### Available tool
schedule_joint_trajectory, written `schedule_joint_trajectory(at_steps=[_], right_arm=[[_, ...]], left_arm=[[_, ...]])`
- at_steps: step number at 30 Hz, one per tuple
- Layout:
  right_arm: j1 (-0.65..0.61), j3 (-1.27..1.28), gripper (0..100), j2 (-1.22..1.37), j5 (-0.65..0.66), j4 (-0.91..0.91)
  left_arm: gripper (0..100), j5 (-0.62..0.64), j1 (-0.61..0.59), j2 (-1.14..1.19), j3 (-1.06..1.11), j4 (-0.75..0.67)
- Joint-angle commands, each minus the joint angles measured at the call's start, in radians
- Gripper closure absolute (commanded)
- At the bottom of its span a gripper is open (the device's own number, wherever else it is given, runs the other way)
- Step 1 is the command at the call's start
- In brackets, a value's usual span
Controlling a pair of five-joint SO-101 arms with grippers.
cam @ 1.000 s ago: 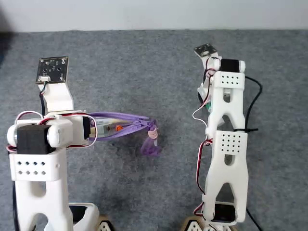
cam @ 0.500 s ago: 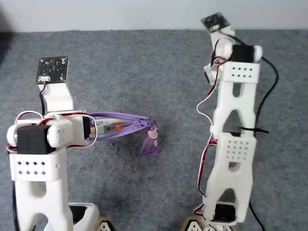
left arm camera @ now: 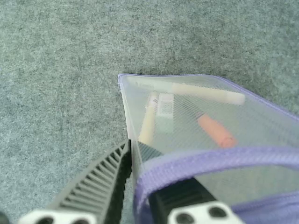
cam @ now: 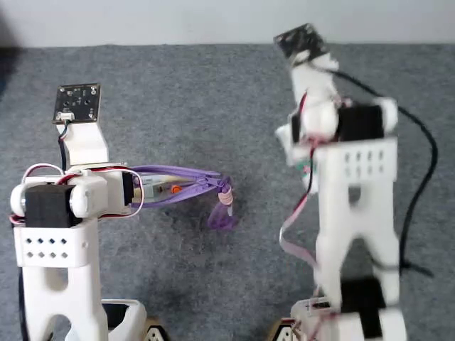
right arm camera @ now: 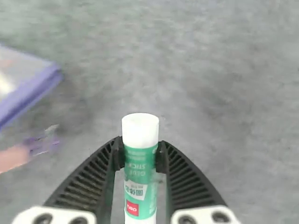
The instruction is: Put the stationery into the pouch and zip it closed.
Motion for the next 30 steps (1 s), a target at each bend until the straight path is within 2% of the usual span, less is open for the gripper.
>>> schedule_joint_trajectory(at_steps=[1,12,18,21,26,30], right_arm=[[-0.096,0.127,99.1,-0.216,-0.123,-0.058],[-0.363,0.506,99.1,-0.642,-0.491,-0.556],[-0.473,0.815,99.1,-0.869,-0.488,-0.998],[-0.530,0.954,99.1,-0.915,-0.427,-1.194],[-0.570,1.135,99.1,-0.920,-0.391,-1.443],[-0.587,1.232,99.1,-0.888,-0.391,-1.567]], left_arm=[[99,0.057,-0.002,-0.014,-0.041,-0.008],[99,0.069,-0.002,-0.014,-0.041,-0.009],[99,0.069,-0.002,-0.015,-0.041,-0.009],[99,0.069,-0.002,-0.015,-0.041,-0.009],[99,0.069,-0.002,-0.014,-0.041,-0.012],[99,0.069,-0.002,-0.014,-0.041,-0.012]])
